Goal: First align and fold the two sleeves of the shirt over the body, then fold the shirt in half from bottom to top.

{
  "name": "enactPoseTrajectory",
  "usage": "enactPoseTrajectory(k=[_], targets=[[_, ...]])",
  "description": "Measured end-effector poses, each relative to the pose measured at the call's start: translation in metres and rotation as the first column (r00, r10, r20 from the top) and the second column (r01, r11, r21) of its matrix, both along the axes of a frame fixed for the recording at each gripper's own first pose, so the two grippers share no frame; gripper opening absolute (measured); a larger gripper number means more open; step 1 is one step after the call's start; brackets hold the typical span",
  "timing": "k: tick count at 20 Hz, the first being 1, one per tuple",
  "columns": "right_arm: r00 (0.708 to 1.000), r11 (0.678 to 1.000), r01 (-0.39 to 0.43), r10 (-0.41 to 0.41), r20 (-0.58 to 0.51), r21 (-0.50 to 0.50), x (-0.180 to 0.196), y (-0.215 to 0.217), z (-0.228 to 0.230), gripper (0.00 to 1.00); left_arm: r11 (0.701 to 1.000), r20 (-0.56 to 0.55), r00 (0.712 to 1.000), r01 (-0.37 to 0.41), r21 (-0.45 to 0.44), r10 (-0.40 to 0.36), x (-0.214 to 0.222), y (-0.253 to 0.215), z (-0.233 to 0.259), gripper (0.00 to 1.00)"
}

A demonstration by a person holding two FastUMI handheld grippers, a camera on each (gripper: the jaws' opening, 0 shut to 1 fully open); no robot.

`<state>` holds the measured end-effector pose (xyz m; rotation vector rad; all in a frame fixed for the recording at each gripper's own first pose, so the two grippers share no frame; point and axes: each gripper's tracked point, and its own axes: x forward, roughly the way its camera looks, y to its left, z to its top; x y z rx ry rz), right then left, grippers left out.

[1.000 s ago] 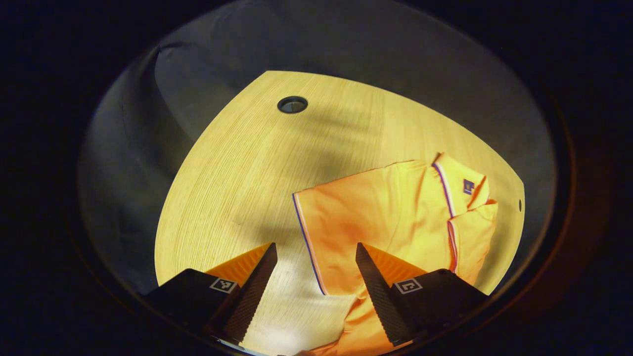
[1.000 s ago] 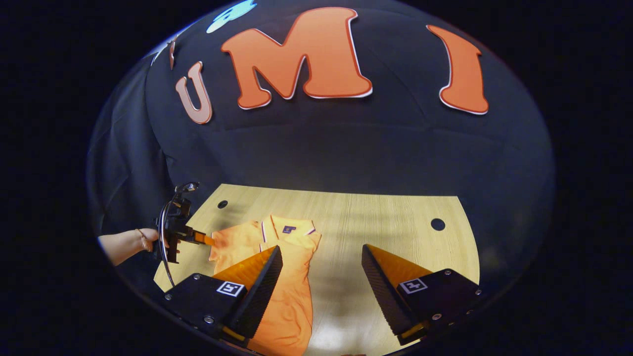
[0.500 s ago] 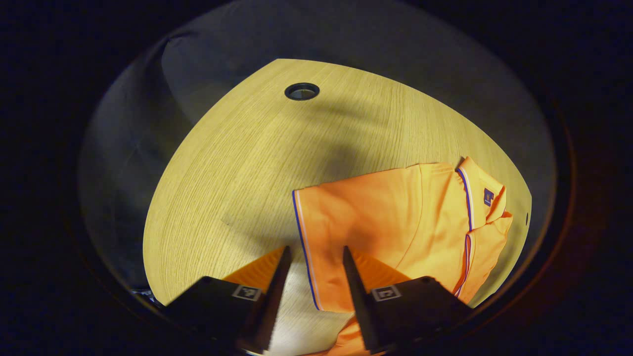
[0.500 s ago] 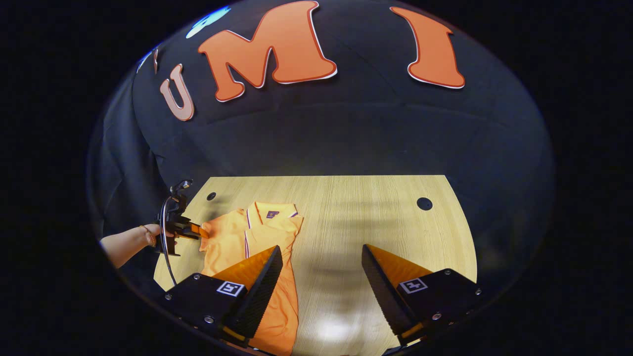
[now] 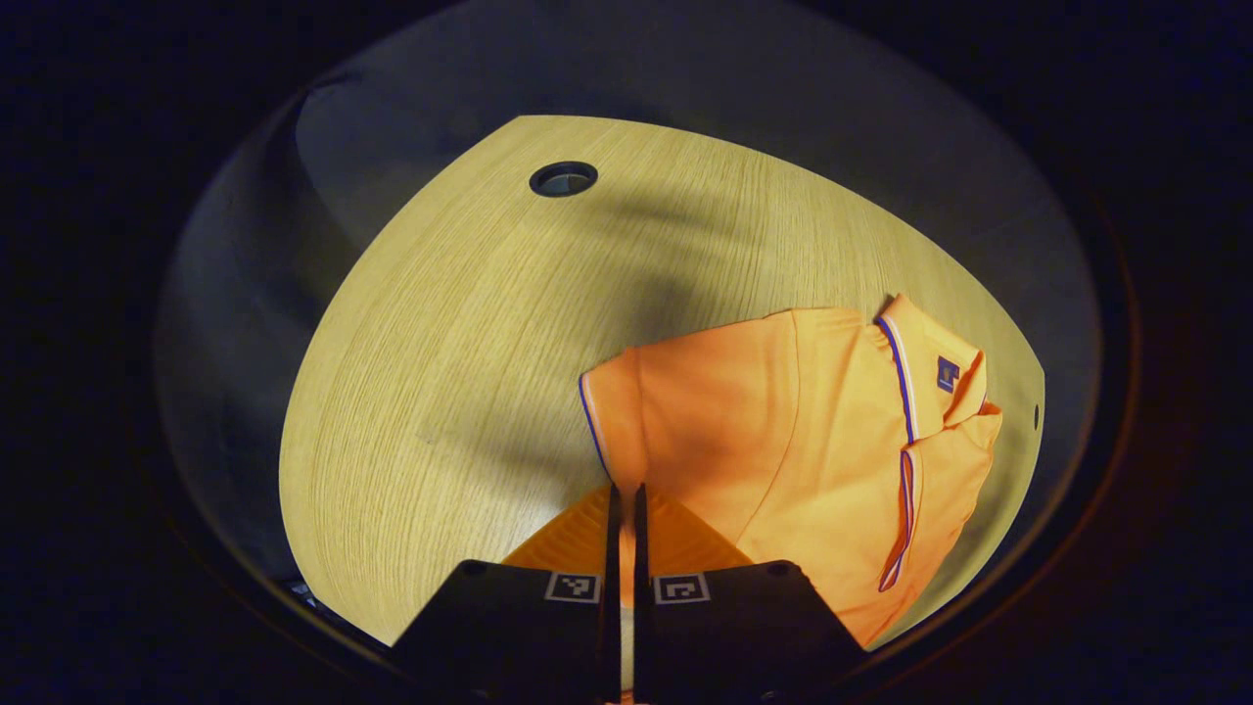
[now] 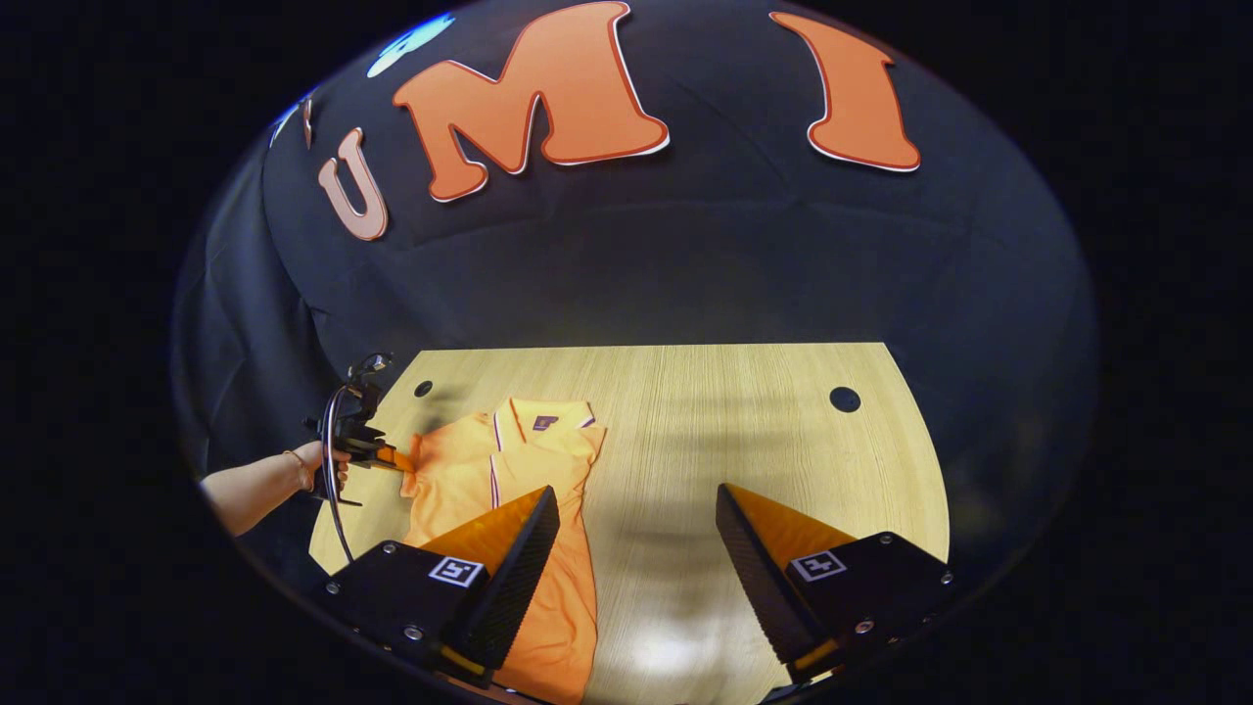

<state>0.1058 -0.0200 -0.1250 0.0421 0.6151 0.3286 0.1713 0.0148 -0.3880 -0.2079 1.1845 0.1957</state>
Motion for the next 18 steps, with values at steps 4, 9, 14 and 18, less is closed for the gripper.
enactPoseTrajectory(k=[4, 9, 14, 18], targets=[[1.000, 1.000, 0.006, -0.006, 0.024, 0.012, -0.004, 0.003, 0.009, 0.98, 1.000, 0.042, 0.999, 0.027, 0.015, -0.028, -0.001, 0.002, 0.023, 0.05], [0.998, 0.999, 0.012, -0.015, 0.053, 0.045, -0.011, 0.006, 0.022, 0.98, 0.991, 0.099, 0.987, 0.117, 0.064, -0.123, 0.000, -0.011, 0.061, 0.05], [0.996, 0.998, 0.017, -0.023, 0.086, 0.063, -0.023, 0.001, 0.035, 0.98, 0.966, 0.143, 0.960, 0.222, 0.131, -0.240, 0.002, -0.042, 0.099, 0.05], [0.994, 0.996, 0.031, -0.039, 0.100, 0.084, -0.034, -0.009, 0.041, 0.98, 0.945, 0.162, 0.934, 0.299, 0.134, -0.318, -0.001, -0.086, 0.120, 0.05]])
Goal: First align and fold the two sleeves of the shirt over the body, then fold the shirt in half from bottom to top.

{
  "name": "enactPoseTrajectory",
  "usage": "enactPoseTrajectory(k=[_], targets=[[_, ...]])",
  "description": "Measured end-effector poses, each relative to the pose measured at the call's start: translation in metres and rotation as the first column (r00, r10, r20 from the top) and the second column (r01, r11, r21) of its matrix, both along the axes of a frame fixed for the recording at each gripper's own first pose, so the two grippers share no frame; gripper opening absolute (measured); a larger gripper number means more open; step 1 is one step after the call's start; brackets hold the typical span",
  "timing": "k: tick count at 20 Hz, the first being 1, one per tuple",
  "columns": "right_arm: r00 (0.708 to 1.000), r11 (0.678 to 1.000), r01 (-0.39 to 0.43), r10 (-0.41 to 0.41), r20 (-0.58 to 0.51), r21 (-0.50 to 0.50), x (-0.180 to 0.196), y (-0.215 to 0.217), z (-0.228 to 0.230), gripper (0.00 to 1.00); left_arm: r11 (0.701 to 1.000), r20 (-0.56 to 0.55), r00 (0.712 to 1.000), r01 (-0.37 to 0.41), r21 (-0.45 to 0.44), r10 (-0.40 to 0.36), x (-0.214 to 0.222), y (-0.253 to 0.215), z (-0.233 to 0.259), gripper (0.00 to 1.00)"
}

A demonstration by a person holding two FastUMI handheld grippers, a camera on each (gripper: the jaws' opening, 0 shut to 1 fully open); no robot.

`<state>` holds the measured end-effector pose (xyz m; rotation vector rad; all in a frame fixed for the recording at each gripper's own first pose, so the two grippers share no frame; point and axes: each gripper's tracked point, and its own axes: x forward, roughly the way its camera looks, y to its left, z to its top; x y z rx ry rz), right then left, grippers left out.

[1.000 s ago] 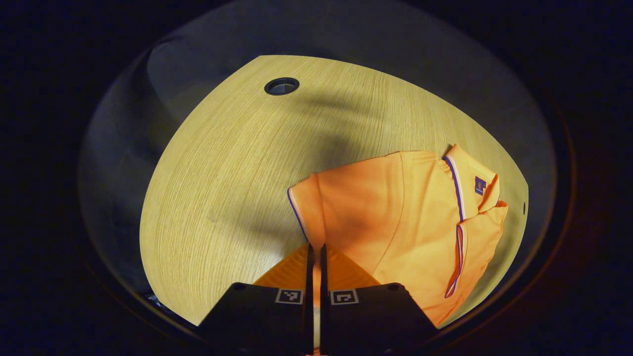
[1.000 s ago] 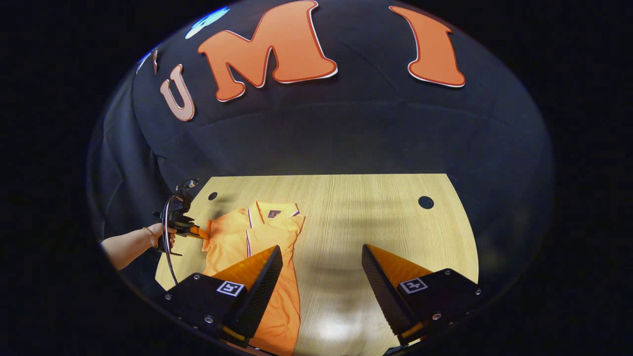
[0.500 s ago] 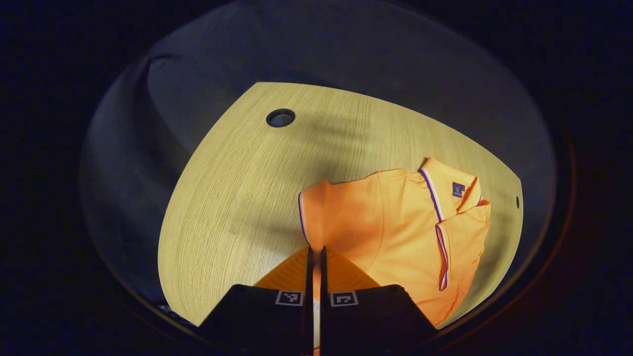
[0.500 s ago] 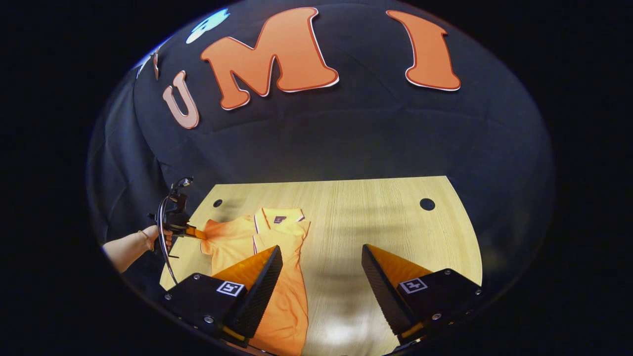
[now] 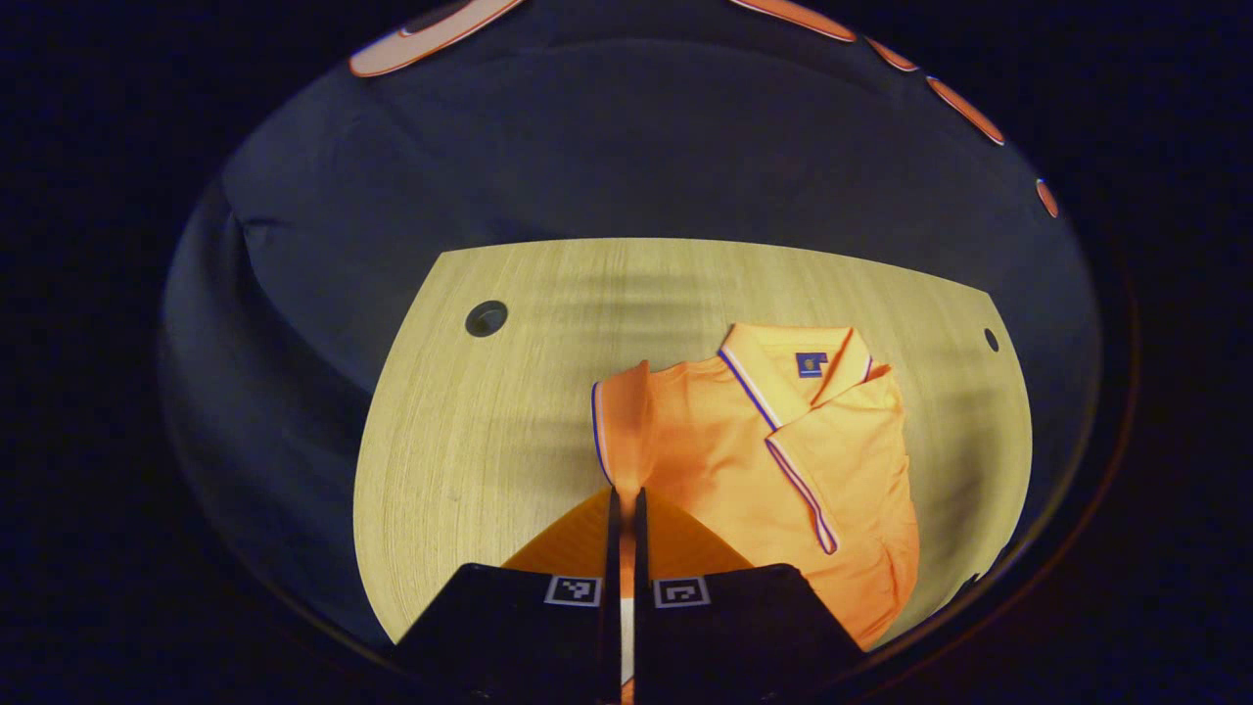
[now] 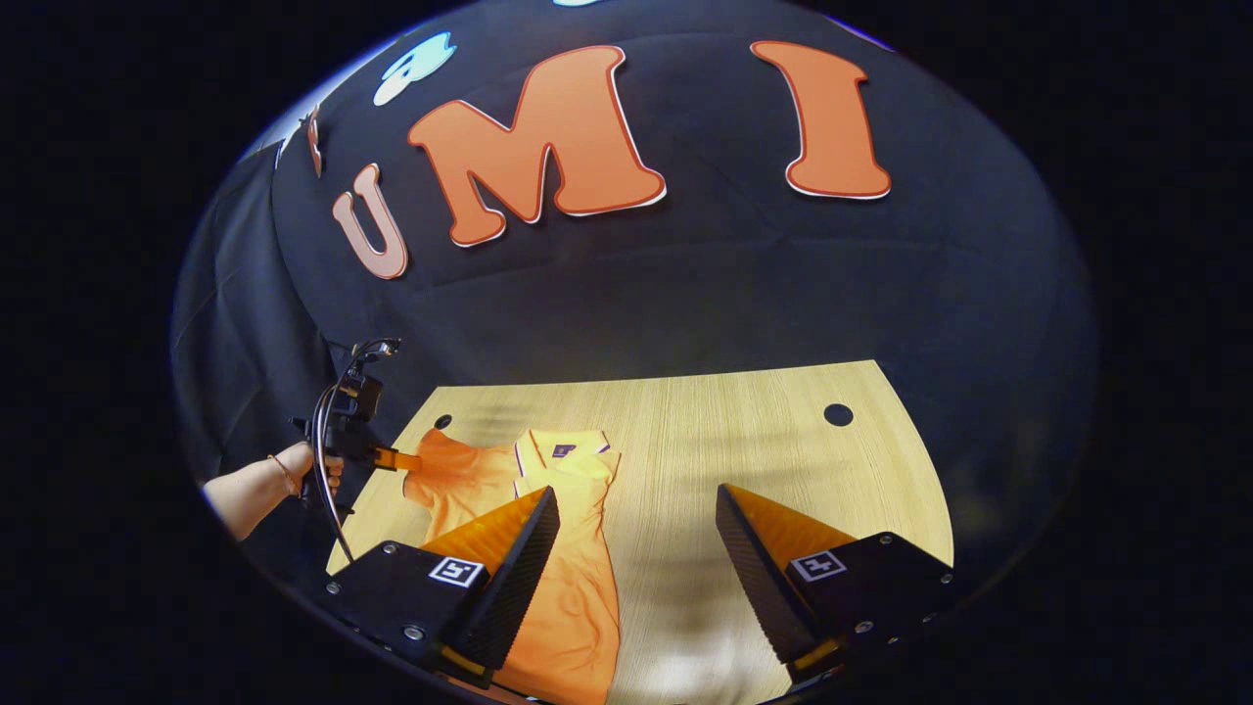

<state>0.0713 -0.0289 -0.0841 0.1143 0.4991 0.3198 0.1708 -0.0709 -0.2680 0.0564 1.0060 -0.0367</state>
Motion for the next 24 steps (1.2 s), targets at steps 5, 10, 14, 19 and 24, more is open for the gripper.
enactPoseTrajectory(k=[5, 10, 14, 19, 24], targets=[[1.000, 1.000, 0.025, -0.025, -0.017, 0.018, -0.013, -0.014, -0.006, 0.98, 0.993, -0.023, 0.996, 0.086, -0.077, -0.088, -0.009, -0.072, -0.001, 0.05], [0.998, 0.999, 0.049, -0.048, -0.034, 0.017, -0.025, -0.028, -0.014, 0.98, 0.988, -0.059, 0.989, 0.127, -0.089, -0.132, -0.015, -0.119, -0.034, 0.06], [0.996, 0.998, 0.068, -0.067, -0.056, 0.013, -0.030, -0.035, -0.021, 0.98, 0.980, -0.085, 0.985, 0.139, -0.142, -0.152, -0.023, -0.154, -0.056, 0.10], [0.995, 0.998, 0.067, -0.067, -0.068, 0.001, -0.033, -0.030, -0.026, 0.98, 0.968, -0.086, 0.992, 0.072, -0.240, -0.095, -0.029, -0.168, -0.055, 0.81], [0.996, 0.999, 0.039, -0.039, -0.076, 0.002, -0.033, -0.005, -0.032, 0.98, 0.967, -0.041, 0.995, 0.082, -0.239, -0.095, -0.042, -0.143, -0.027, 0.97]])
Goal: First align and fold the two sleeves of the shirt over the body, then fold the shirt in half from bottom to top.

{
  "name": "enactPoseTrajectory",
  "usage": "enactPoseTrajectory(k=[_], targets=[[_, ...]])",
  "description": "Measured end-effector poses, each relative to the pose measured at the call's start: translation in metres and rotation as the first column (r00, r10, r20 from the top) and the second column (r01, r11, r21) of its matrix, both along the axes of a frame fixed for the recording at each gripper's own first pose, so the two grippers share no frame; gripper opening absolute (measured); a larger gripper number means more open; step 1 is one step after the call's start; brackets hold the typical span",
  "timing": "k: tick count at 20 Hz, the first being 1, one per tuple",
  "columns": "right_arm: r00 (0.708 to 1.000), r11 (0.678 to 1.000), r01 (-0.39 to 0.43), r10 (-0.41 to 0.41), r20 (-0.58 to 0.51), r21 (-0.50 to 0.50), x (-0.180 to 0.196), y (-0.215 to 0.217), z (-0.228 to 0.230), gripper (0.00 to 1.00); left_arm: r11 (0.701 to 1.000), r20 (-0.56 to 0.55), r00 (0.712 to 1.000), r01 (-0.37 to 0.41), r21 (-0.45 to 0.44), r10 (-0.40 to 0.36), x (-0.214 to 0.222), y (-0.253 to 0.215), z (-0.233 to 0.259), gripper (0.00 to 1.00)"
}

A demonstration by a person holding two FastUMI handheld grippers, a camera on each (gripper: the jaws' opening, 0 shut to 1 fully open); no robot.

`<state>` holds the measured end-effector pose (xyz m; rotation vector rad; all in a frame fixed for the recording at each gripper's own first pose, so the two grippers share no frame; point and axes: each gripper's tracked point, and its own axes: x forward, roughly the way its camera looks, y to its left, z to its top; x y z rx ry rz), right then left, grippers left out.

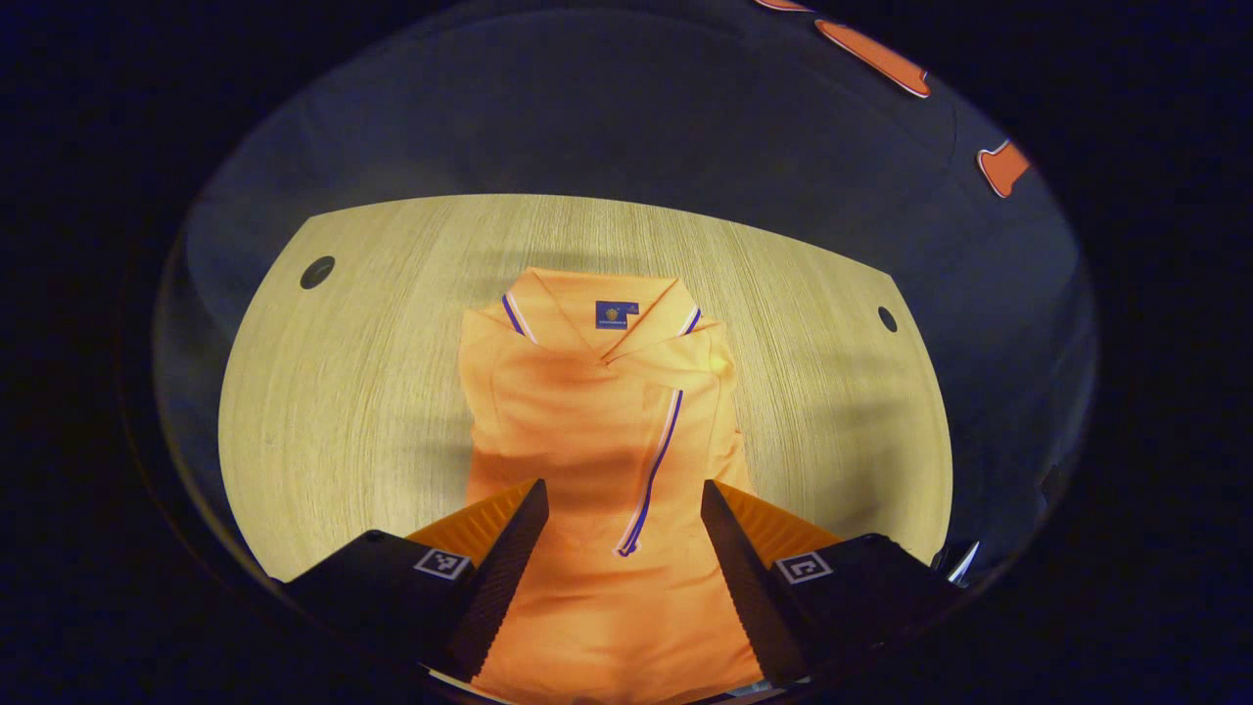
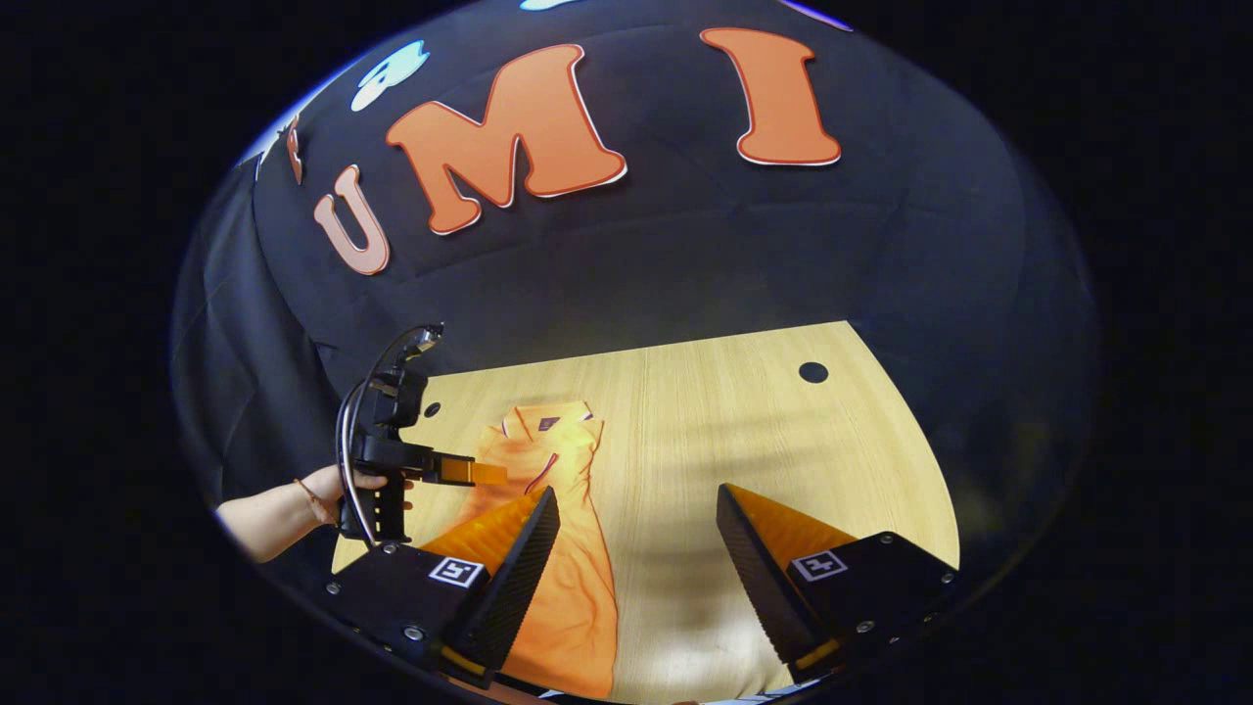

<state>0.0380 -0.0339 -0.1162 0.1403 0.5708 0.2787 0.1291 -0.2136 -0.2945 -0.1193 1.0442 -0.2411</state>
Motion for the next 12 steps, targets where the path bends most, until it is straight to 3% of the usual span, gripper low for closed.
enactPoseTrajectory(k=[6, 12], targets=[[0.998, 0.998, -0.067, 0.067, -0.005, -0.021, -0.001, 0.044, -0.001, 0.98, 0.997, 0.110, 0.991, -0.077, -0.010, 0.078, -0.026, 0.053, 0.053, 0.98], [0.991, 0.991, -0.117, 0.112, -0.072, -0.069, -0.022, 0.081, -0.030, 0.98, 0.998, 0.227, 0.973, -0.053, 0.035, 0.043, -0.071, 0.091, 0.095, 0.99]])
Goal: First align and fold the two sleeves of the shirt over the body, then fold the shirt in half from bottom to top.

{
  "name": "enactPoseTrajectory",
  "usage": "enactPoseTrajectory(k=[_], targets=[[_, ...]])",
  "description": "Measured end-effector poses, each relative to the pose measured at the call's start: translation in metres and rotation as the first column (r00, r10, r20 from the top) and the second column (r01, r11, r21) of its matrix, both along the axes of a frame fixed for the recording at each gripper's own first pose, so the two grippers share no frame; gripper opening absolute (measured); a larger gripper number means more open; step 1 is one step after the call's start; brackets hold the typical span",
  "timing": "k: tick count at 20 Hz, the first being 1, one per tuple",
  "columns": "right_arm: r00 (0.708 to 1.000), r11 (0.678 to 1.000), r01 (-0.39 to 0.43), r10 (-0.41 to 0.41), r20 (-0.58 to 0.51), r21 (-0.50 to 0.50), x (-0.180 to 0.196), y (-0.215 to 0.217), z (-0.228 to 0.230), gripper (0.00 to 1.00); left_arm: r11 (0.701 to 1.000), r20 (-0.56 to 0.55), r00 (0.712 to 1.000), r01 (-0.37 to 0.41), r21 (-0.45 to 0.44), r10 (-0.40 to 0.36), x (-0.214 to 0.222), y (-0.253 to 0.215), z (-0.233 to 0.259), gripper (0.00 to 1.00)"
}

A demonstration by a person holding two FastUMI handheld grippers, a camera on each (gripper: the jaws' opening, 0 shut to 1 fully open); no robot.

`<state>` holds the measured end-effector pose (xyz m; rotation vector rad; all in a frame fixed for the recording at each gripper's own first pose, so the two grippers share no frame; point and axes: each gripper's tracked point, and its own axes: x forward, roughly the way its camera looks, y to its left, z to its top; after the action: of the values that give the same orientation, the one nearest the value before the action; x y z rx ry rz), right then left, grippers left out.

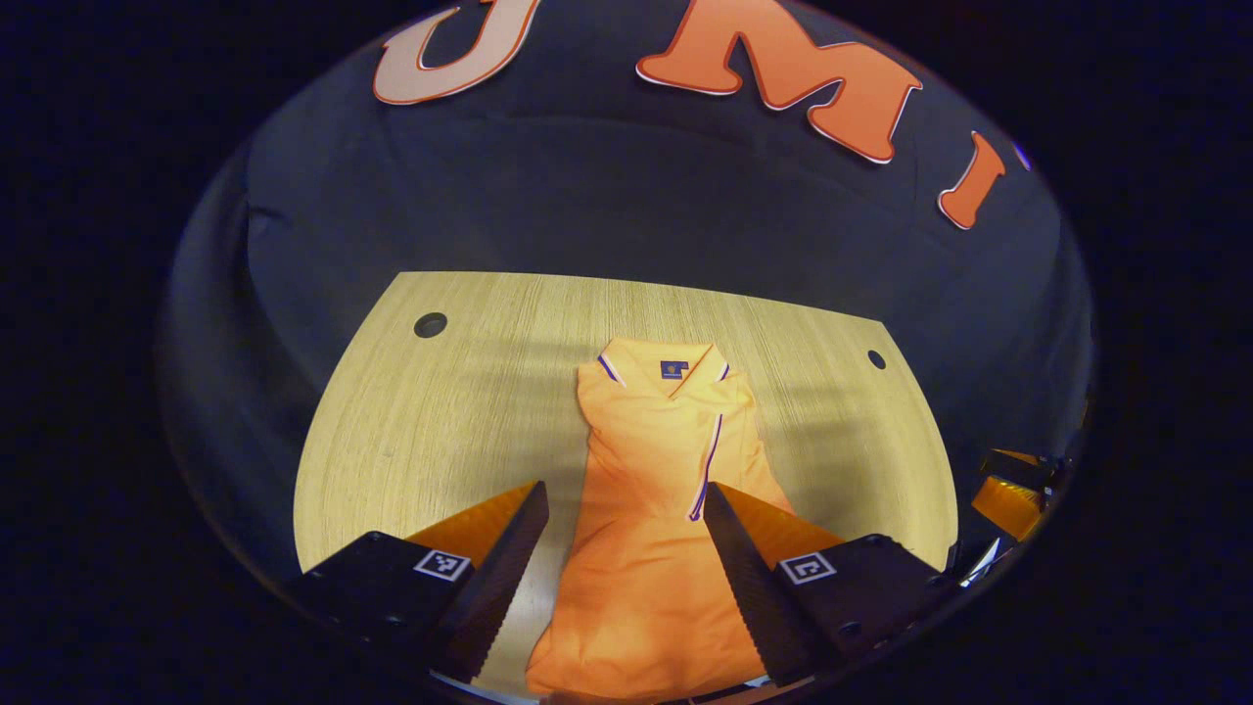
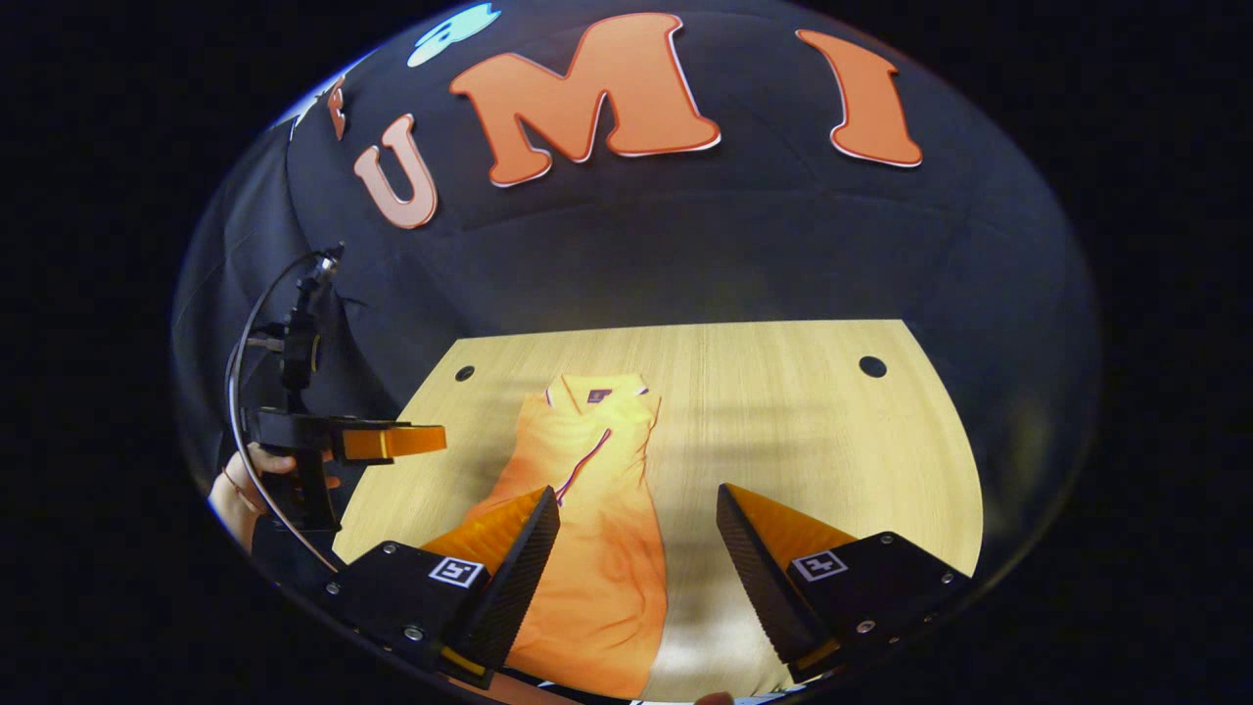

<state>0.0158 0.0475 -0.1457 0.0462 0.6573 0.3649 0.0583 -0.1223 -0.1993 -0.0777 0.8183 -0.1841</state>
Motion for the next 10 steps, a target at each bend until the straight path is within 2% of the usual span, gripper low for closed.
enactPoseTrajectory(k=[7, 10], targets=[[0.993, 0.994, -0.024, 0.012, -0.119, -0.105, -0.047, 0.015, -0.055, 0.98, 1.000, -0.038, 0.999, 0.018, 0.007, -0.017, -0.071, 0.037, -0.032, 0.98], [0.982, 0.990, -0.030, 0.004, -0.190, -0.138, -0.065, 0.017, -0.084, 0.99, 0.996, -0.080, 0.996, 0.049, 0.080, -0.043, -0.102, 0.053, -0.067, 0.99]])
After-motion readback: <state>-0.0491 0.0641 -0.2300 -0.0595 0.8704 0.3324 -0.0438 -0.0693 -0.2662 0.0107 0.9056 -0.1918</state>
